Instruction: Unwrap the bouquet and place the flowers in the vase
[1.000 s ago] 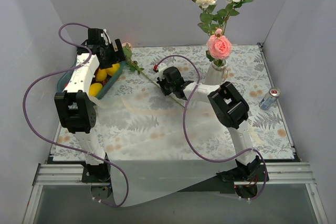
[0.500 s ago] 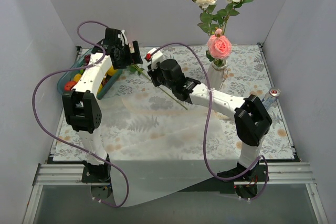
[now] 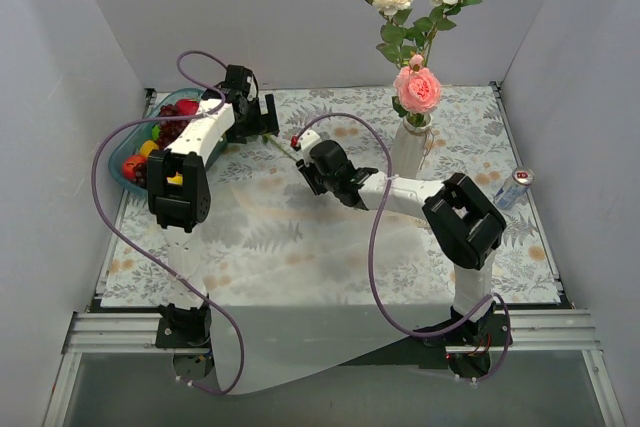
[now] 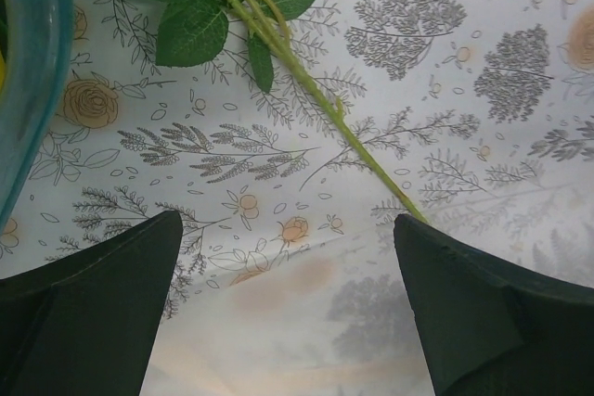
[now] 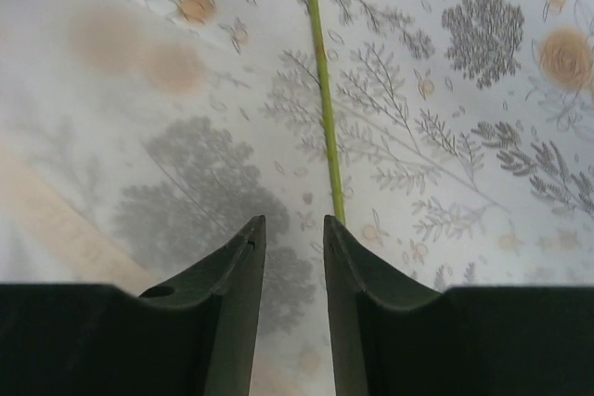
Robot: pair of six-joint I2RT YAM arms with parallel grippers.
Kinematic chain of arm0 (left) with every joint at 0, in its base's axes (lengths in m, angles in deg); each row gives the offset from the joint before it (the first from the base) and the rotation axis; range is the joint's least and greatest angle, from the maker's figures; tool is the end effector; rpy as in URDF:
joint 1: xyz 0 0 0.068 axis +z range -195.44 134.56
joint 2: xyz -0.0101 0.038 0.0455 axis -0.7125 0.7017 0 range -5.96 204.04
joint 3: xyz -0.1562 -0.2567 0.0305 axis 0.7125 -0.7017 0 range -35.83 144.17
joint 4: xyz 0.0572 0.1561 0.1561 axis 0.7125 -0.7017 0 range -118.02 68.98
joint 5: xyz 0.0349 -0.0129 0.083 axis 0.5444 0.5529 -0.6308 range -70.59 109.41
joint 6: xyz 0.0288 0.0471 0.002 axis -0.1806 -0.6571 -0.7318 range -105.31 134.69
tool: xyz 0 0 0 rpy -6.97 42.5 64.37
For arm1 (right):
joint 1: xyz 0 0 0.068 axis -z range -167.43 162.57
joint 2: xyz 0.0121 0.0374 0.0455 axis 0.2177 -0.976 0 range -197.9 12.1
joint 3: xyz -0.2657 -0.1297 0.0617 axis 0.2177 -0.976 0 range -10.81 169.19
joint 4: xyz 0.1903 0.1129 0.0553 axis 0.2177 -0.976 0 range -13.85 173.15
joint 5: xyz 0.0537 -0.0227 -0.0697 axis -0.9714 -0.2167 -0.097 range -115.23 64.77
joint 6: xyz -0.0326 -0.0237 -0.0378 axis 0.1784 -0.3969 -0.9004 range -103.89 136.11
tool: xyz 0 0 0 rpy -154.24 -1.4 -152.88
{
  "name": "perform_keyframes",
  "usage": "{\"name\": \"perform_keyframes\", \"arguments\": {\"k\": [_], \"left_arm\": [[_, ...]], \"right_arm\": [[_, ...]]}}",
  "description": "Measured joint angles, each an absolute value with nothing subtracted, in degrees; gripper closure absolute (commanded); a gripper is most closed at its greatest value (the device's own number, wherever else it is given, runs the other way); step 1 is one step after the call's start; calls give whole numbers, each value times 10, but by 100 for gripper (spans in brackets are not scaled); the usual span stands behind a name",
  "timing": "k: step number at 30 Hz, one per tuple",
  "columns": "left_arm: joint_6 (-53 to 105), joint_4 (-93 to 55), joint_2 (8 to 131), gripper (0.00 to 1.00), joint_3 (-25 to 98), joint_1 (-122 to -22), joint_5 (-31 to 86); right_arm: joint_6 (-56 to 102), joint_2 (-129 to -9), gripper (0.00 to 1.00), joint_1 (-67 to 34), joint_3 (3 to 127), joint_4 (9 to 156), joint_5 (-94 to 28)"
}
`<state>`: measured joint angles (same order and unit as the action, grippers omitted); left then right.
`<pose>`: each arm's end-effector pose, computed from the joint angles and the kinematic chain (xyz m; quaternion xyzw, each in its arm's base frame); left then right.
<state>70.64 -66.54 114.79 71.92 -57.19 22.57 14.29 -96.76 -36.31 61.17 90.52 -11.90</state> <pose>0.4360 -0.0929 0.2825 -0.3550 0.8943 -0.1731 0.2105 0.2791 0.3066 0.2599 -0.3146 0.8004 0.1079 0.4988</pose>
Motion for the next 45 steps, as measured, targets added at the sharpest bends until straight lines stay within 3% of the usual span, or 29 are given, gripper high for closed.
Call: {"name": "perform_keyframes", "arguments": {"k": [17, 20, 28, 35, 45], "left_arm": [[722, -683, 1177, 2, 736, -575, 218], [723, -686, 1177, 2, 738, -576, 216], [726, -694, 1182, 2, 750, -579, 212], [725, -721, 1222, 2, 824, -592, 174], [728, -746, 1245, 2, 827, -616, 149]], "right_arm": [[149, -1008, 60, -296, 551, 945, -179], [154, -1009, 65, -295, 549, 951, -185], [175, -1010, 98, -295, 542, 964, -199], [184, -1005, 99, -296, 538, 967, -201], [190, -952, 99, -321, 523, 935, -196]]}}
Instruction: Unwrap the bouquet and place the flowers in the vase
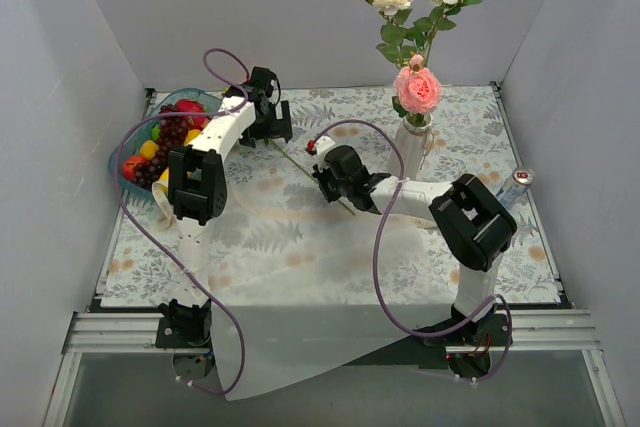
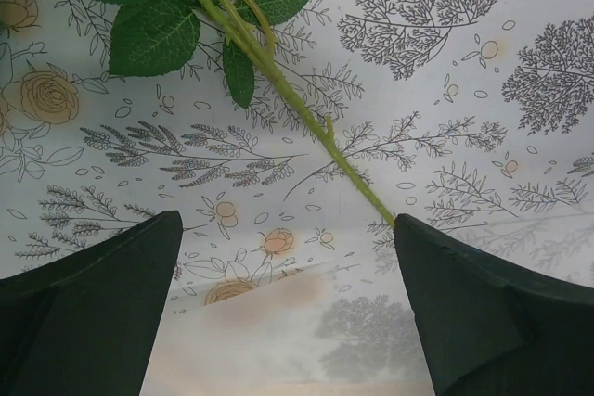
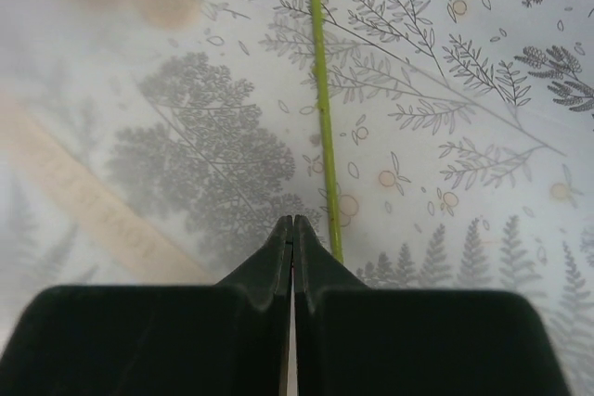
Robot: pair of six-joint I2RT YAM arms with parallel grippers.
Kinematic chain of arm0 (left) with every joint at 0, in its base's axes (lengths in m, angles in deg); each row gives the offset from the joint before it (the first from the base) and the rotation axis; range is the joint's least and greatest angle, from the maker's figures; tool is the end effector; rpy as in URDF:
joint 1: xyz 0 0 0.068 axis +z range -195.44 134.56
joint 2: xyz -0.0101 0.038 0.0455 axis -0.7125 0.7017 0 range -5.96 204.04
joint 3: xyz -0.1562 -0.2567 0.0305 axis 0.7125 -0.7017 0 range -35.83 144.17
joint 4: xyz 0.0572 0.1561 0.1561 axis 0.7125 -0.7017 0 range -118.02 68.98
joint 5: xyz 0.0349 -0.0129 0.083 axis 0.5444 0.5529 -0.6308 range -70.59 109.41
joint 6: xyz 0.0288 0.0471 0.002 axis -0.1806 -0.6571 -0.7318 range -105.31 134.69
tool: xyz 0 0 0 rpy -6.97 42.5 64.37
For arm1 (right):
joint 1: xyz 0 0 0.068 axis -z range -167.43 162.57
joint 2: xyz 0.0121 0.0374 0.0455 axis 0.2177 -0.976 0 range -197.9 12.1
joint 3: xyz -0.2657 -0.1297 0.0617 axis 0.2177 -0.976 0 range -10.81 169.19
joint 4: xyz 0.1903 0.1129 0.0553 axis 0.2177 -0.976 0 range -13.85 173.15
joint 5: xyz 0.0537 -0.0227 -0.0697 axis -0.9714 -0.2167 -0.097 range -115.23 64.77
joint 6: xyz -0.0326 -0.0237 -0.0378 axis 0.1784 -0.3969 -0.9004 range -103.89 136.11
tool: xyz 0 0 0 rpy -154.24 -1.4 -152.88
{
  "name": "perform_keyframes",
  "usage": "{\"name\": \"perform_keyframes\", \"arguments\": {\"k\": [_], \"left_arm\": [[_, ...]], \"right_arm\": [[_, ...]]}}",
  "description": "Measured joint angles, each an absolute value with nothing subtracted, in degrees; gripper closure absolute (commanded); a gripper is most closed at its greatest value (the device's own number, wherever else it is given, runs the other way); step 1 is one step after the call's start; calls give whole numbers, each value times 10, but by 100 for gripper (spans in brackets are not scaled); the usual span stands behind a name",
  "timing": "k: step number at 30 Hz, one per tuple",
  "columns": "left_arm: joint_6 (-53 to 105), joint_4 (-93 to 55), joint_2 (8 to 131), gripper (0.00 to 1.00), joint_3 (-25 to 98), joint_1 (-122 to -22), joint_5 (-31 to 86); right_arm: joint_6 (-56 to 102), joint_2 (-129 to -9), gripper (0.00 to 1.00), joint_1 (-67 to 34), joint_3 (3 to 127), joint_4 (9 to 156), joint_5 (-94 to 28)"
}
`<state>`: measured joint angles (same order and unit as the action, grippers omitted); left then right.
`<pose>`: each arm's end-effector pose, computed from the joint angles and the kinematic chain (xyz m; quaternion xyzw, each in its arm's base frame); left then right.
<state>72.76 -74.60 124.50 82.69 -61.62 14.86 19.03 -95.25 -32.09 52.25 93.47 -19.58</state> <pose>0.4560 -0.1293 0.2512 -0.3569 0.9090 -0.0969 0.1924 0.2811 0.2727 0.2290 -0.2925 0.8321 0.1495 0.4469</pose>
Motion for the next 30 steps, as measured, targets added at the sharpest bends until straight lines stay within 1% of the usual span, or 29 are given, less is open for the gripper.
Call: {"name": "perform_keyframes", "arguments": {"k": [5, 7, 8, 11, 12, 16, 30], "left_arm": [[733, -746, 1251, 2, 827, -622, 136], [734, -746, 1256, 2, 827, -624, 133], [734, -746, 1259, 2, 827, -625, 131], [735, -747, 1271, 2, 827, -625, 127], [735, -747, 1274, 2, 827, -625, 127], [734, -750, 1278, 2, 827, -625, 123], [728, -747, 1278, 2, 827, -625, 112]], "right_arm": [[192, -929, 99, -336, 523, 935, -191], [192, -926, 83, -340, 523, 935, -189], [191, -926, 71, -342, 523, 934, -187], [187, -929, 58, -343, 523, 924, -180], [185, -933, 57, -342, 523, 921, -178], [180, -949, 54, -337, 522, 913, -179], [172, -972, 55, -328, 521, 909, -178]]}}
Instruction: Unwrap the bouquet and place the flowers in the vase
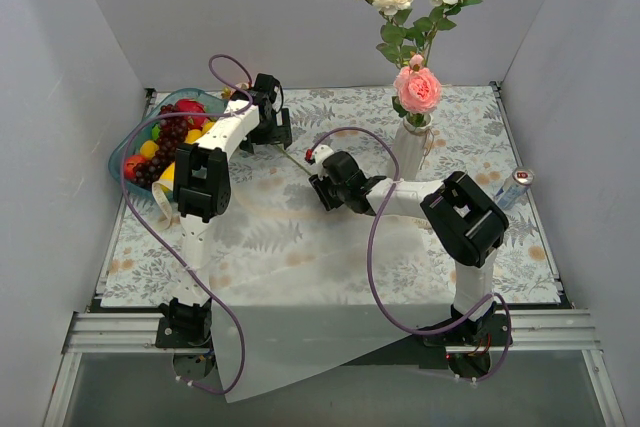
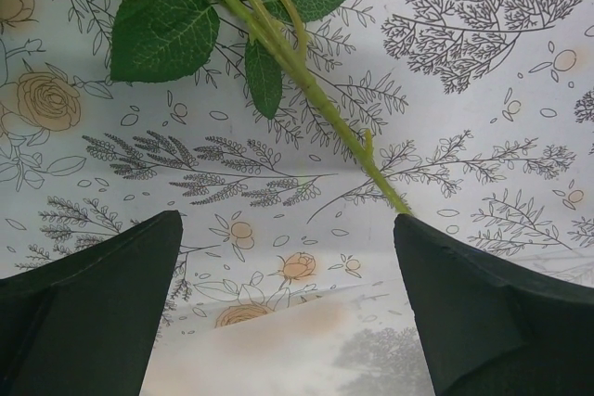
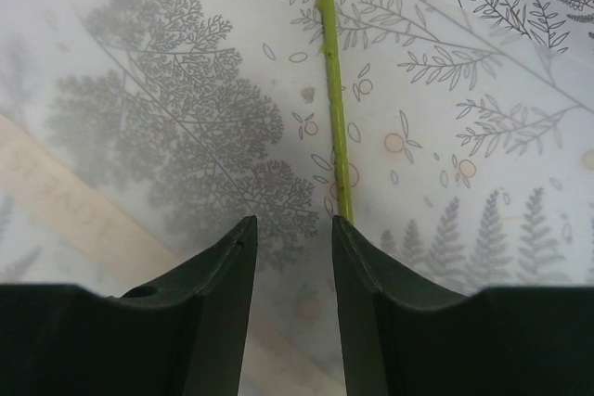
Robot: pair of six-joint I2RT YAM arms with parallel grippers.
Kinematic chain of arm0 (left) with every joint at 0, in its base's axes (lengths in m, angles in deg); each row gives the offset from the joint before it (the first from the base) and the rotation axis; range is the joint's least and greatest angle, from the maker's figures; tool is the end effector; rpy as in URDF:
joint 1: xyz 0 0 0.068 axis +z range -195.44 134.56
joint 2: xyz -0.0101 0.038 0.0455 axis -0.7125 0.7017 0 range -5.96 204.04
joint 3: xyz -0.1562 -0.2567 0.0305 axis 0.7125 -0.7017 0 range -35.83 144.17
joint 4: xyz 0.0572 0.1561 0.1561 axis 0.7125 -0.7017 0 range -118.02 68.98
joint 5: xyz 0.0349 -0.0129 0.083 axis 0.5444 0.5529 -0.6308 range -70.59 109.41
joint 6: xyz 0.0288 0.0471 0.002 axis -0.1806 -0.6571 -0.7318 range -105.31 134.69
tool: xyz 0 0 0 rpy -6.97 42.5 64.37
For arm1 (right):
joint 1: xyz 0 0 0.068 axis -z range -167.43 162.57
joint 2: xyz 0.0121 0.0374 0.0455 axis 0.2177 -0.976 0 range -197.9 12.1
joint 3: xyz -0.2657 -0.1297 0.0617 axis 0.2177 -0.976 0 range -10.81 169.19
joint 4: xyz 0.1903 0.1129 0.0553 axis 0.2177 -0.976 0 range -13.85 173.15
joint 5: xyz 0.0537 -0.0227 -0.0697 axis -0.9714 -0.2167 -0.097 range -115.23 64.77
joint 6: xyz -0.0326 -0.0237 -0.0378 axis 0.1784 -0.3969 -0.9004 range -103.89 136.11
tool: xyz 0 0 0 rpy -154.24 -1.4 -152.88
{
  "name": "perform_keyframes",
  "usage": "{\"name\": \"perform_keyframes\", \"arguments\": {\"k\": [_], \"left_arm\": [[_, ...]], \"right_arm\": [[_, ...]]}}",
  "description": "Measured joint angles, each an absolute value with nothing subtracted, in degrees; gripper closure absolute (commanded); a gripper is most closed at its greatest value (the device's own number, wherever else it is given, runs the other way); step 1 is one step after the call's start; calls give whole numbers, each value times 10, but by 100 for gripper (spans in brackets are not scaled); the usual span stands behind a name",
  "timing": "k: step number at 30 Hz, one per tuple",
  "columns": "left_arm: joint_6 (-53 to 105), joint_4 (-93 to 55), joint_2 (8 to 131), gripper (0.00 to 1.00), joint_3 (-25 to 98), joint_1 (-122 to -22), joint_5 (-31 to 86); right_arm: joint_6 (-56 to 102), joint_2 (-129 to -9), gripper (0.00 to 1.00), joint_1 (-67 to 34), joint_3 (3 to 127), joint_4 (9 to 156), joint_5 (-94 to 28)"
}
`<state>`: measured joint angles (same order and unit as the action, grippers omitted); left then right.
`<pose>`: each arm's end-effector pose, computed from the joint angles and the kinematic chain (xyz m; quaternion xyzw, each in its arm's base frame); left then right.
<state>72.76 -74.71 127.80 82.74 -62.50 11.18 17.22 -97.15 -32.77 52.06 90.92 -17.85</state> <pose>0.4613 -0.1360 0.2253 -0.3557 0.9138 -0.0555 0.1879 0.2786 0.2752 0.2118 -0.3127 0.8435 0.1174 0.4206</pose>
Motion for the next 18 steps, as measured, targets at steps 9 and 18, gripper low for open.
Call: {"name": "perform_keyframes", "arguments": {"k": [9, 18], "left_arm": [[725, -745, 1278, 2, 827, -625, 112], [723, -745, 1278, 2, 827, -625, 112]], "right_arm": [[171, -971, 55, -324, 521, 907, -176], [159, -954, 56, -313, 519, 906, -175]]}}
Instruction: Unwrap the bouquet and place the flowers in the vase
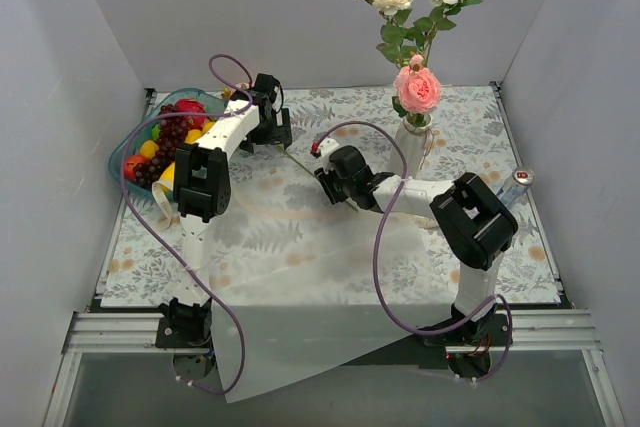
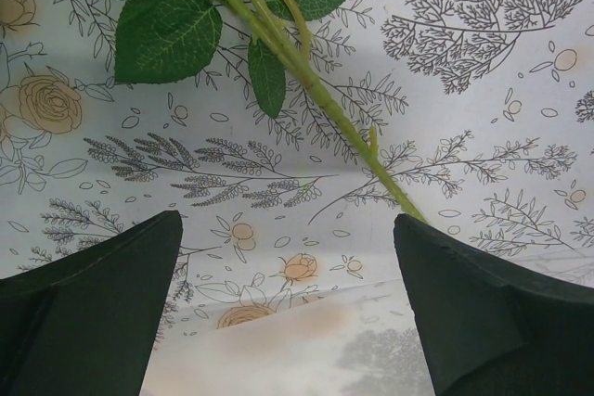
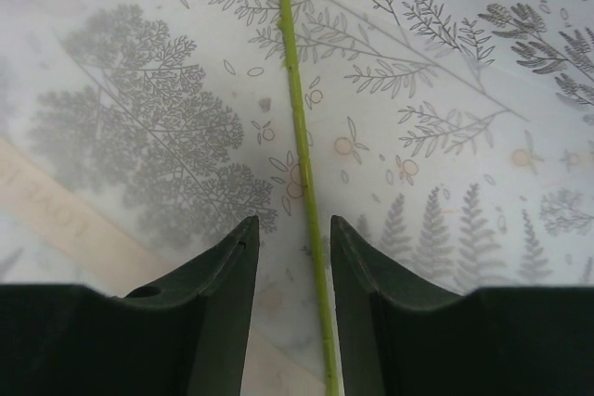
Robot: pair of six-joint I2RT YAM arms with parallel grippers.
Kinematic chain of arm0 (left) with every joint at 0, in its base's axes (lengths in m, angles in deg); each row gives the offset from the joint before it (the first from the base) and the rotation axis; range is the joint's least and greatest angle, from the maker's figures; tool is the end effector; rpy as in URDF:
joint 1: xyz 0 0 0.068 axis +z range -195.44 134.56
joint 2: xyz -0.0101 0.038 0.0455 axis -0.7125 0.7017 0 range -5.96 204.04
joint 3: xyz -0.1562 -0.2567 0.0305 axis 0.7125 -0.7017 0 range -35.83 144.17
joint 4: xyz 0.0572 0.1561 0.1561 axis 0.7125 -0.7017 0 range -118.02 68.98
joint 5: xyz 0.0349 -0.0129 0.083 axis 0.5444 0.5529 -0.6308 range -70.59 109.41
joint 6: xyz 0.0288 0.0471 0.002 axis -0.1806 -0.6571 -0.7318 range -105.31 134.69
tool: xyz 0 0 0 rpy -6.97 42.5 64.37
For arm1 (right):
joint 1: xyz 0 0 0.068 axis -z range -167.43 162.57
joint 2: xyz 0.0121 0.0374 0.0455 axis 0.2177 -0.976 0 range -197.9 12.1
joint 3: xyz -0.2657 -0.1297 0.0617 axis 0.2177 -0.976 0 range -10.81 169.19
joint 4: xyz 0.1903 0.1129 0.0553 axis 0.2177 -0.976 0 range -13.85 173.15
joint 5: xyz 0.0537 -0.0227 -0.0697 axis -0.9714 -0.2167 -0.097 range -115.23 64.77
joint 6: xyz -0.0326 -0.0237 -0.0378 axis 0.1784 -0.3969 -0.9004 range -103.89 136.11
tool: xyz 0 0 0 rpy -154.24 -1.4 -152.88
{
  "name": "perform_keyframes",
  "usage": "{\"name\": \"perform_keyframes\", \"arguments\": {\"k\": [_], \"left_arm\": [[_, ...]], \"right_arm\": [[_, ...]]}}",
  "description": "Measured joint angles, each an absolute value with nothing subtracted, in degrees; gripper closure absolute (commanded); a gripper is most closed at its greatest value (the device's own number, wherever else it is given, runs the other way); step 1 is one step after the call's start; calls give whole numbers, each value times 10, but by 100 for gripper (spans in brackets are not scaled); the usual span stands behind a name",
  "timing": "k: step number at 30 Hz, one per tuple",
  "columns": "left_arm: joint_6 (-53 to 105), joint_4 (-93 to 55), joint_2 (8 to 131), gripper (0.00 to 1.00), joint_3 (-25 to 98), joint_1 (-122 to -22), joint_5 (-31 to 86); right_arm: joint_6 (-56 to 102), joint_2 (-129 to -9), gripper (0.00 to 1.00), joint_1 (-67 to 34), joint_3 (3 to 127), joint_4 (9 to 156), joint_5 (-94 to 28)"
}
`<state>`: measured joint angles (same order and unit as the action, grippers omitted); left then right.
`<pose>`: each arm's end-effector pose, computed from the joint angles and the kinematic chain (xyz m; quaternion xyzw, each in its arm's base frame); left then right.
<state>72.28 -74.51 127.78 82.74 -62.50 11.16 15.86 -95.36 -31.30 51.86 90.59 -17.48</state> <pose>0.4616 -0.1361 0.2256 -0.3519 0.9149 -0.0558 0.1898 0.2827 0.2648 0.2219 -0.3081 0.8400 0.1082 0.4334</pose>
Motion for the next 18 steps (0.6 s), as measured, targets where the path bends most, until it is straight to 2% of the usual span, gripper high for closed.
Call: {"name": "perform_keyframes", "arguments": {"k": [18], "left_arm": [[719, -744, 1278, 2, 827, -625, 108]], "right_arm": [[162, -941, 63, -292, 492, 910, -200]]}}
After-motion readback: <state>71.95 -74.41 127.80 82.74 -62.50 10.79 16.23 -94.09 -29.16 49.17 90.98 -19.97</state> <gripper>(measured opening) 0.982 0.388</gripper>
